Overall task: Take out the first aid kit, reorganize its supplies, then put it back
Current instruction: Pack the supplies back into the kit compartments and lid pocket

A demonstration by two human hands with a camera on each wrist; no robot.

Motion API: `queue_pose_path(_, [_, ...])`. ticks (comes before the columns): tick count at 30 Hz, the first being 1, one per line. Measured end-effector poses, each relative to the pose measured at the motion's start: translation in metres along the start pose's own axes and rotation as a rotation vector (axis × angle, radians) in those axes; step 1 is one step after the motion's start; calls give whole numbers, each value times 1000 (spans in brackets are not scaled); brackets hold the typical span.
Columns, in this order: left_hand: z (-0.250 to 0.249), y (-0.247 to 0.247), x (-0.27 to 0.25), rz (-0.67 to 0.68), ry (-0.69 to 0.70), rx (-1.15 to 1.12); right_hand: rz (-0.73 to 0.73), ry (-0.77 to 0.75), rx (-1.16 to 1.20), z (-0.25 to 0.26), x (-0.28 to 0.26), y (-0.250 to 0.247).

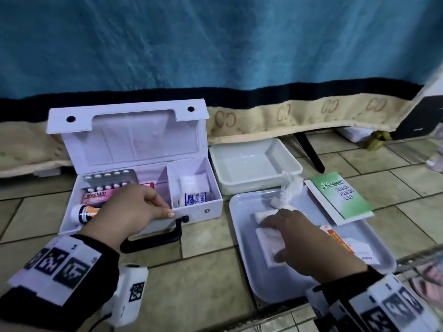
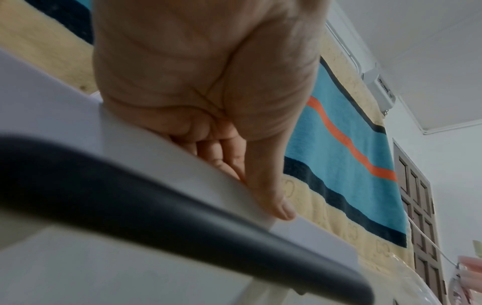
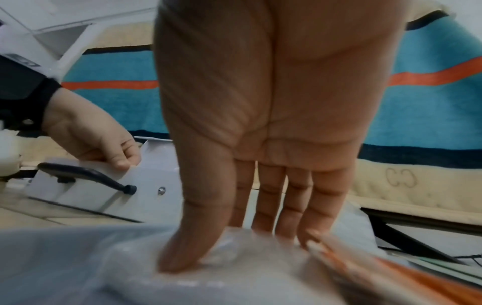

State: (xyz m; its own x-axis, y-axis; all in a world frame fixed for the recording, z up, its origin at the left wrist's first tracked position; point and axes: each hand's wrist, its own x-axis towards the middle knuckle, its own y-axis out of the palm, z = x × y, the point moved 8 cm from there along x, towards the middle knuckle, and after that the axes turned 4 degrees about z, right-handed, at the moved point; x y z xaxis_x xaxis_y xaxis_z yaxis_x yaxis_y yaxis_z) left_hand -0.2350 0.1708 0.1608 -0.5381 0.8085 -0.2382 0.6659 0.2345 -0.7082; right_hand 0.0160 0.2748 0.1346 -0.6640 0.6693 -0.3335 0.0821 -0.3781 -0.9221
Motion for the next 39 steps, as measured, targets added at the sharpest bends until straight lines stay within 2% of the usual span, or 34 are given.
queue_pose_path(5, [2, -1, -1, -5, -6, -12, 9, -26, -188, 10, 0, 2])
queue_pose_path(8, [3, -1, 0, -8, -1, -17, 15, -16, -152, 17, -7, -8])
queue_pose_path(12, [3, -1, 0, -18, 10, -35, -31, -26, 136, 32, -12, -38])
queue_pose_path(15, [2, -1, 0, -7, 14, -14, -330, -55, 459, 44, -4, -84])
queue_pose_path(17, [2, -1, 1, 1, 15, -8, -477, -36, 627, 50, 9, -101])
queue_pose_path(20, [2, -1, 1, 9, 9, -16, -481, 11, 726, 66, 44, -100])
queue_pose_path(23, [2, 0, 1, 11, 19, -17, -420, 42, 677, 88, 76, -94])
queue_pose_path(29, [5, 2, 2, 21, 21, -52, -311, 91, 385, 113, 111, -79])
queue_pose_path(35, [7, 3, 4, 26, 19, -58, -256, 73, 132, 128, 112, -71])
queue_pose_path(39, [8, 2, 6, 20, 23, -67, -295, 35, -28, 140, 105, -78])
